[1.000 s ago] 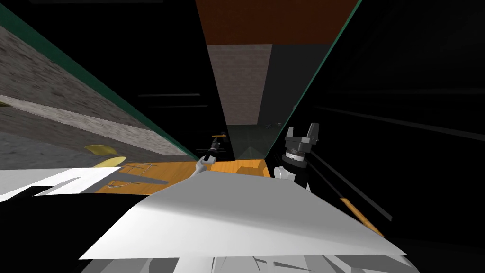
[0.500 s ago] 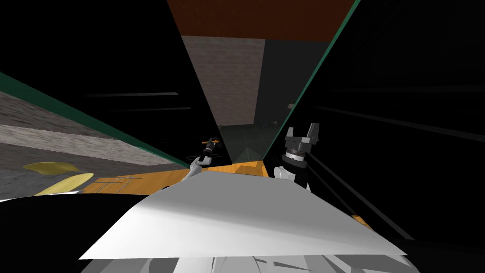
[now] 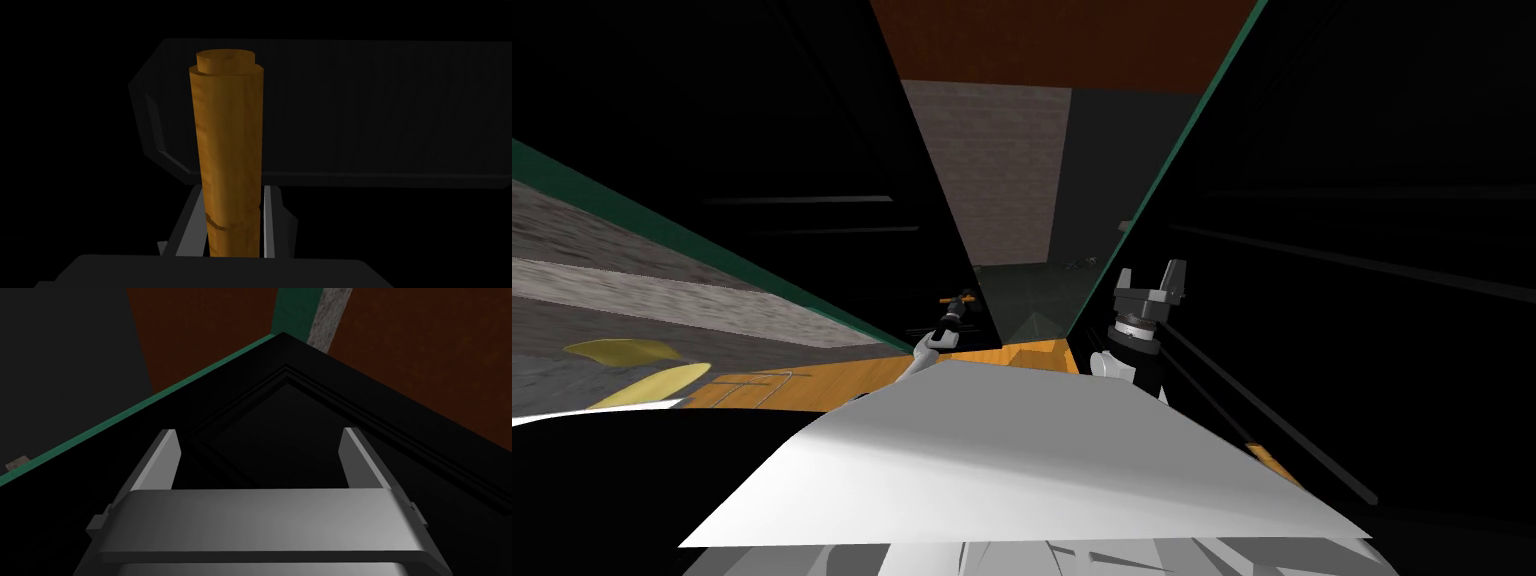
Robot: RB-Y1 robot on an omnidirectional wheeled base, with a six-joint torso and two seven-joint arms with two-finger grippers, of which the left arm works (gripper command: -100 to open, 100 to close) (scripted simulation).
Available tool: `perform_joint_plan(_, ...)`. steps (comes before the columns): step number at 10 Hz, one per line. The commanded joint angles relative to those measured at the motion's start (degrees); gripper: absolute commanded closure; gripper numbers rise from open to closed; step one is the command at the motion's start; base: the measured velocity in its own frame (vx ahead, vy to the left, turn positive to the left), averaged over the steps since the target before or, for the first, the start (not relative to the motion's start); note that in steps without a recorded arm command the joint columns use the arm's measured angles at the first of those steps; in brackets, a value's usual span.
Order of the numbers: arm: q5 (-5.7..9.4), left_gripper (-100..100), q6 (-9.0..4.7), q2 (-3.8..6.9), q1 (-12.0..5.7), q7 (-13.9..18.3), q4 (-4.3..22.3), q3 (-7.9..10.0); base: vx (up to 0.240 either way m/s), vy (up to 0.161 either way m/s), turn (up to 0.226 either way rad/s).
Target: Pull the door open
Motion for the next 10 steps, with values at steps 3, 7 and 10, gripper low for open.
perform_joint_plan(3,0.06,100,-0.78,1.18,0.83,1.26,-0.38,-1.02,-0.103,0.026,-0.087)
perform_joint_plan(7,0.19,100,-2.45,3.67,2.54,3.91,-1.20,-3.18,-0.211,0.076,-0.141)
perform_joint_plan(10,0.30,100,-3.85,5.77,3.97,6.14,-1.89,-4.99,-0.242,0.080,-0.154)
